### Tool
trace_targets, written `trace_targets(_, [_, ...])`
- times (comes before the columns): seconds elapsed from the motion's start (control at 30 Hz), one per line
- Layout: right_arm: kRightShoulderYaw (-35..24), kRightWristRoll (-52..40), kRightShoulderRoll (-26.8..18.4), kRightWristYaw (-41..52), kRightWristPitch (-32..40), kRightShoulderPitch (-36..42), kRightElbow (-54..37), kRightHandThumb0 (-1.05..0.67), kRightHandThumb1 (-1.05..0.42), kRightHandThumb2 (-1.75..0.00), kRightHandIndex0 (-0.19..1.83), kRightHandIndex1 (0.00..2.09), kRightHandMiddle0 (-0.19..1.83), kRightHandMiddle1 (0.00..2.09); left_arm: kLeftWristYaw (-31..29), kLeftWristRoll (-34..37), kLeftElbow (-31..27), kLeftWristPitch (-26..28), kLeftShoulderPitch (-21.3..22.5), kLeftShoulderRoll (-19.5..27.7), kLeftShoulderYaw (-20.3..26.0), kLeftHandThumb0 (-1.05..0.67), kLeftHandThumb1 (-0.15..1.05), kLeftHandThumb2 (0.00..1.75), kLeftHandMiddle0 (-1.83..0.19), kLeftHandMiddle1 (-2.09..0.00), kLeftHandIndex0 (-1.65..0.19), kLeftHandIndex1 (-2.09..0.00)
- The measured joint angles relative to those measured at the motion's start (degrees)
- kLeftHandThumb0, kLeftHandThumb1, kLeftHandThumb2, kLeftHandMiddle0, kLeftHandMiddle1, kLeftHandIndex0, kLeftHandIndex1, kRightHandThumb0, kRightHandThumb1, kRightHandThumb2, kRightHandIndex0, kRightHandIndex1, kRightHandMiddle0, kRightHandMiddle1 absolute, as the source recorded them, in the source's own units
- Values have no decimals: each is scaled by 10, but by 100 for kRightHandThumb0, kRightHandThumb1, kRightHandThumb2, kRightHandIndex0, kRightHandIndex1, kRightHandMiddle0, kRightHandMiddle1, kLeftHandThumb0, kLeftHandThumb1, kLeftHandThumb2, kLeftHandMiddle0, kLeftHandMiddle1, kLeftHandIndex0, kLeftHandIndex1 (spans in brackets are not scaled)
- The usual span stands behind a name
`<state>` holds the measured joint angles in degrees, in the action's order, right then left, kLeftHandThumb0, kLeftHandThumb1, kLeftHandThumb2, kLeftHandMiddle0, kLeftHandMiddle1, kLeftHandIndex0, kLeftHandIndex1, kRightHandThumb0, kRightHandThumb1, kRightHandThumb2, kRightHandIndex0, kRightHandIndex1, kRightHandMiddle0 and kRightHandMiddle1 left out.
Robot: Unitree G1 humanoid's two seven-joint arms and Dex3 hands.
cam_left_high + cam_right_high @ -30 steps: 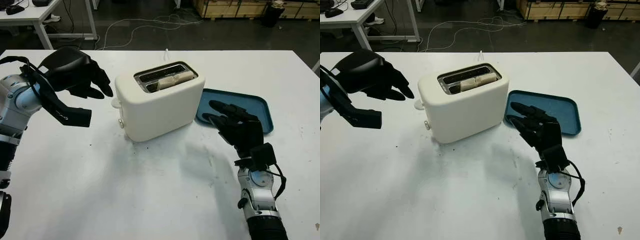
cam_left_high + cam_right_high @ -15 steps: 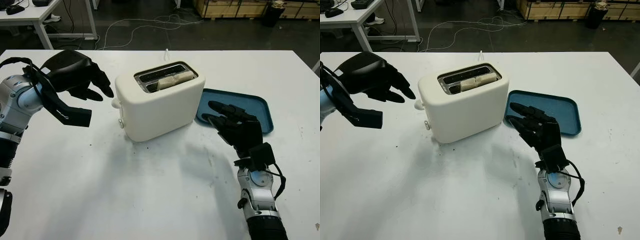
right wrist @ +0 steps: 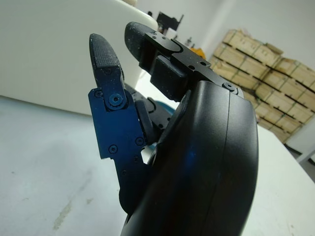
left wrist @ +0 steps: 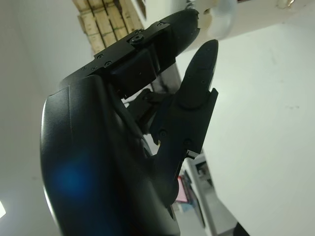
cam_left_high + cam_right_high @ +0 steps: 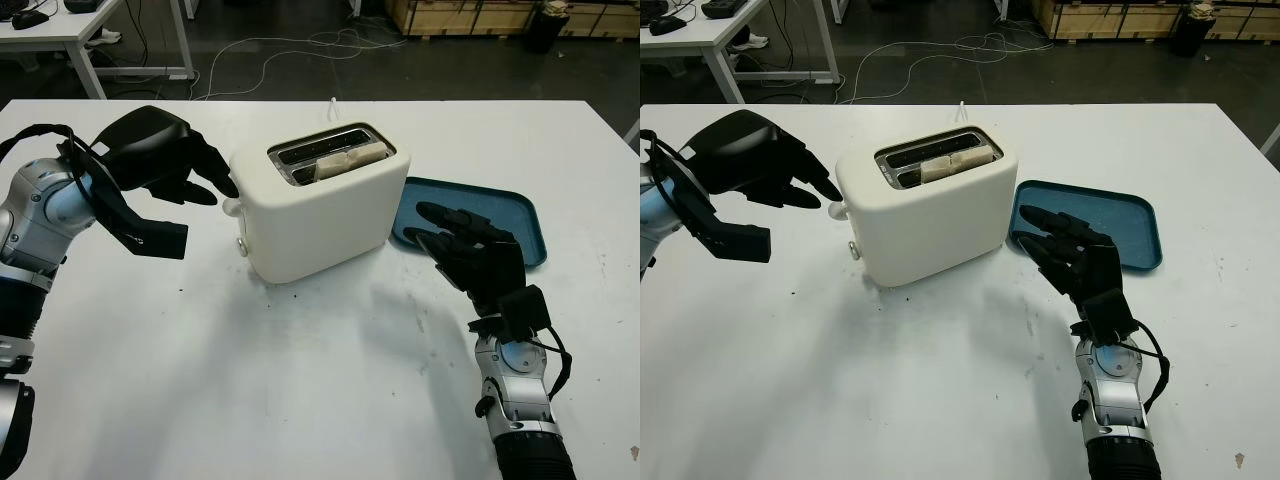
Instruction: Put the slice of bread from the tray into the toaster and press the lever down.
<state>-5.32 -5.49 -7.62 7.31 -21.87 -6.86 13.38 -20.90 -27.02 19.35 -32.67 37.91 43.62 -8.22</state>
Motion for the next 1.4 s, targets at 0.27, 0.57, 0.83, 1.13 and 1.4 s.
trace_targets(0.27, [0,-1,0,3,0,0,1,-47,-87,0,112,1,101,0,0,-1,-2,3,-2,-6,-1,-25,85,0,-98,-130,-126,-2])
trace_targets(0.57, [0,-1,0,7,0,0,3,-48,-87,0,111,0,102,0,2,-8,7,1,-2,-6,-12,-27,86,0,-98,-135,-127,-2])
trace_targets(0.83, [0,-1,1,9,0,1,6,-49,-87,0,110,0,102,0,6,-11,12,-2,-2,-6,-17,-25,88,1,-94,-129,-129,-2])
trace_targets(1.13, [-1,-2,1,10,-1,1,7,-49,-86,0,111,0,102,0,10,-6,33,-4,-2,-17,-21,-23,87,0,-99,-123,-135,-5])
trace_targets(1.4, [-2,-2,2,10,-2,1,9,-49,-86,0,111,0,102,0,32,-5,68,-14,-2,-34,-30,-23,84,0,-102,-129,-134,-4])
